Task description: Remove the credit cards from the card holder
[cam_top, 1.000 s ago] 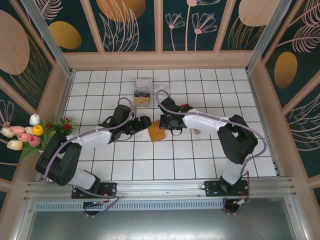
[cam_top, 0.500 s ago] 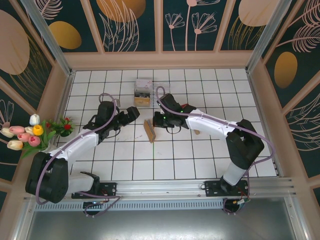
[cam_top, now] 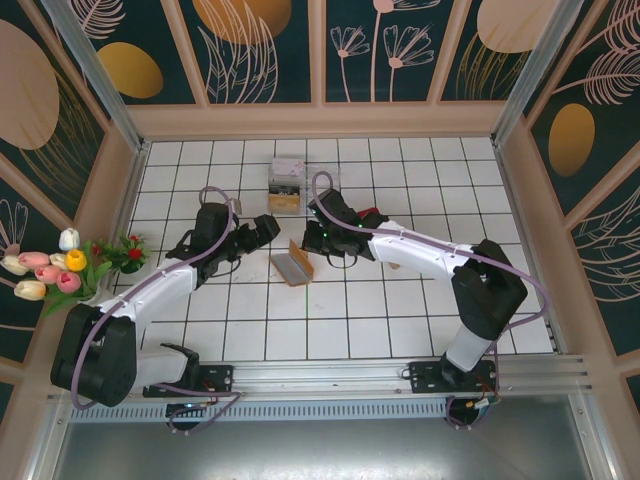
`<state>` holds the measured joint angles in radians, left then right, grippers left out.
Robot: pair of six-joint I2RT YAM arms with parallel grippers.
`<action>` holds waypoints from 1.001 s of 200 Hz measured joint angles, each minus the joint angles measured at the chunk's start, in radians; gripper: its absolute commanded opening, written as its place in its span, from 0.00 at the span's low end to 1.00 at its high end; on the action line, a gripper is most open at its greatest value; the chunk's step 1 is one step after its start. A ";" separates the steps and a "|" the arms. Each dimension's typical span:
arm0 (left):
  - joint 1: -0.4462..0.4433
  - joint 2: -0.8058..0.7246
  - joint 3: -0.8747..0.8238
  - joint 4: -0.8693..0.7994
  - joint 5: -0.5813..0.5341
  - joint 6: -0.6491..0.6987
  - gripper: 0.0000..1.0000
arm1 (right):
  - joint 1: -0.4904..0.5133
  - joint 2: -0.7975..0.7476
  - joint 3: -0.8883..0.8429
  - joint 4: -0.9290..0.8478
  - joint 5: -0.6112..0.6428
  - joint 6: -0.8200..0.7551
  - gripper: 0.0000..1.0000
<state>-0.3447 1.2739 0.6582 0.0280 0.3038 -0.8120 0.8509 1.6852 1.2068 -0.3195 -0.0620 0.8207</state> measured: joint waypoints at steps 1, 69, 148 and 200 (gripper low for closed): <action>0.000 0.000 0.000 0.000 0.002 0.000 0.98 | 0.000 0.000 0.000 0.000 0.001 0.001 0.03; 0.000 0.000 -0.030 0.060 0.152 -0.025 0.77 | 0.000 0.000 0.000 -0.001 0.071 0.069 0.03; -0.033 0.161 -0.066 0.164 0.270 -0.105 0.47 | -0.011 0.000 -0.040 -0.013 0.136 0.133 0.03; -0.117 0.332 0.065 0.201 0.284 -0.105 0.34 | -0.028 0.000 -0.126 -0.029 0.148 0.166 0.03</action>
<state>-0.4614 1.6054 0.7231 0.2287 0.5877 -0.9173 0.8227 1.6848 1.0809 -0.3481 0.0864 0.9867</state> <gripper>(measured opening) 0.355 0.058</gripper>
